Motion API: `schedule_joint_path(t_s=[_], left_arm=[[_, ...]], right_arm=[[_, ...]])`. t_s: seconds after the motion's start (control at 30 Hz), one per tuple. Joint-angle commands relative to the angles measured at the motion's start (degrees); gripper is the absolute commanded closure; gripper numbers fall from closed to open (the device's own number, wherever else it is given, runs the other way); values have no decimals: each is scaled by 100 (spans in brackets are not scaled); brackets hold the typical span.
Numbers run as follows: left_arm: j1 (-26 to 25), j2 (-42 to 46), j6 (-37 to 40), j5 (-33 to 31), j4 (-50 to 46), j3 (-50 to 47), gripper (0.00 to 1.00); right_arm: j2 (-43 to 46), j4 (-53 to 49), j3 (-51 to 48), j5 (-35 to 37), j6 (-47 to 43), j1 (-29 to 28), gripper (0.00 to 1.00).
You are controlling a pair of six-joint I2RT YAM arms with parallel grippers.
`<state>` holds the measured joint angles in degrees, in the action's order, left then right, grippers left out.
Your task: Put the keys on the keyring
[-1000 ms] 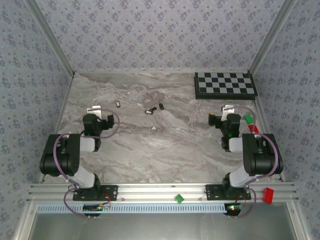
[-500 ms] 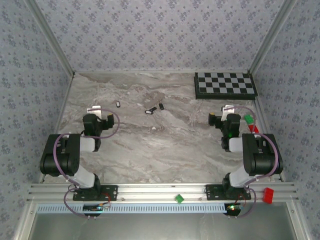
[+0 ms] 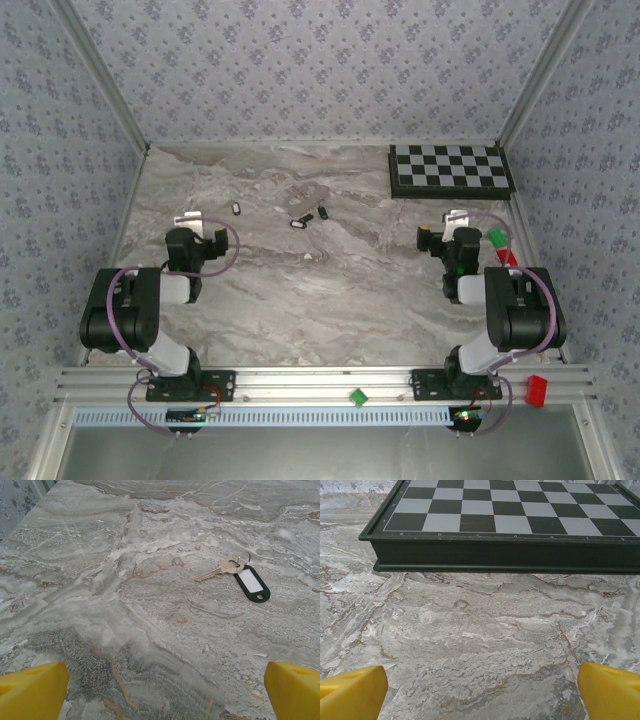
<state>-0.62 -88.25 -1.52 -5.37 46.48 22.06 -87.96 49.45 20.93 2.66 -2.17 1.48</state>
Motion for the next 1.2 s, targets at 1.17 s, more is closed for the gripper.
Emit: schedule_joint_path(t_s=[1.17], left_arm=[[-1691,-1324,-2567,570,-5870,5038,20]], right_arm=[[2798,-3226,812,315,2887,-2356,1]])
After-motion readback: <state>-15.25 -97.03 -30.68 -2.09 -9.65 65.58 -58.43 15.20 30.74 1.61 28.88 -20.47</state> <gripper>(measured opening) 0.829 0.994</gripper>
